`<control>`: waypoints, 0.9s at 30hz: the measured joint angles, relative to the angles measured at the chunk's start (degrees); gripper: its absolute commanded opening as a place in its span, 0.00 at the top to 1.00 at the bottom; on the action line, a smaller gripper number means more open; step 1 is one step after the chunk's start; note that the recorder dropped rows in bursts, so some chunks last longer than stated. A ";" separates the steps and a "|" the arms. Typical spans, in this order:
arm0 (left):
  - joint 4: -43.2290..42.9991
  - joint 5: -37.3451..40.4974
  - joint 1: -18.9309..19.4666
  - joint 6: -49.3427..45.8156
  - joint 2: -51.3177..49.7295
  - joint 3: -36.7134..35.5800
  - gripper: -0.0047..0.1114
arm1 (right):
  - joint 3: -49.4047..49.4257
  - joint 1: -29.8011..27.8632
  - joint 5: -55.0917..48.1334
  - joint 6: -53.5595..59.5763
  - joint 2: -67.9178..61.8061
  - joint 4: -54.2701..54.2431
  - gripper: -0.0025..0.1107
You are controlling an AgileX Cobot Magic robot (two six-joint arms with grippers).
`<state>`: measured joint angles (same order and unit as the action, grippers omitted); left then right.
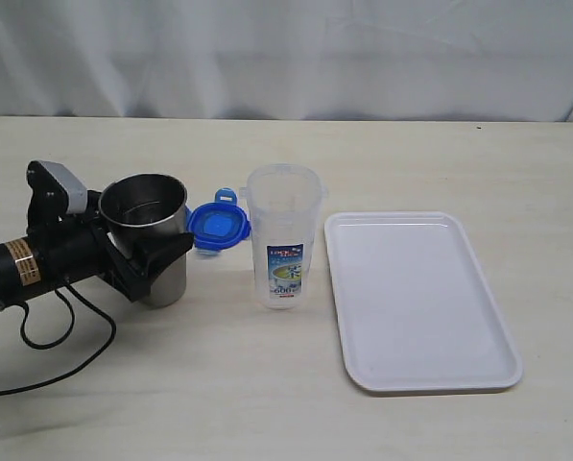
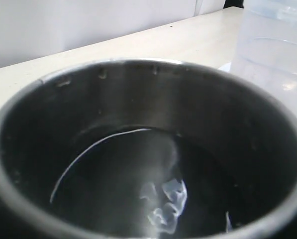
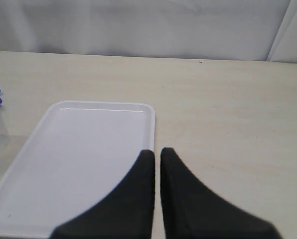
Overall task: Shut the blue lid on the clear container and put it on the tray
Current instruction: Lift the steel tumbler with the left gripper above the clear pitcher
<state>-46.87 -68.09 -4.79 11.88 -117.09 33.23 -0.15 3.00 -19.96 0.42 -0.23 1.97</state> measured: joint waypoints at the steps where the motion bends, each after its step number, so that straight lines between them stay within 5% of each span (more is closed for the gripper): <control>1: 0.00 0.00 0.00 0.23 0.00 0.00 0.96 | 0.00 0.00 0.00 0.00 0.00 0.00 0.94; 9: -0.22 2.68 0.00 1.84 1.65 2.10 0.96 | 0.00 0.00 0.00 0.00 0.00 0.00 0.94; 17: -2.60 5.07 -0.14 11.71 3.59 14.18 0.96 | 0.00 0.00 0.00 0.00 0.00 0.00 0.94; 27: -3.74 16.60 -6.26 16.32 3.59 26.24 0.96 | 0.00 0.00 0.00 0.00 0.00 0.00 0.94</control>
<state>-50.61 -51.49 -11.05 28.20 -113.51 59.46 -0.15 3.00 -19.96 0.42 -0.23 1.97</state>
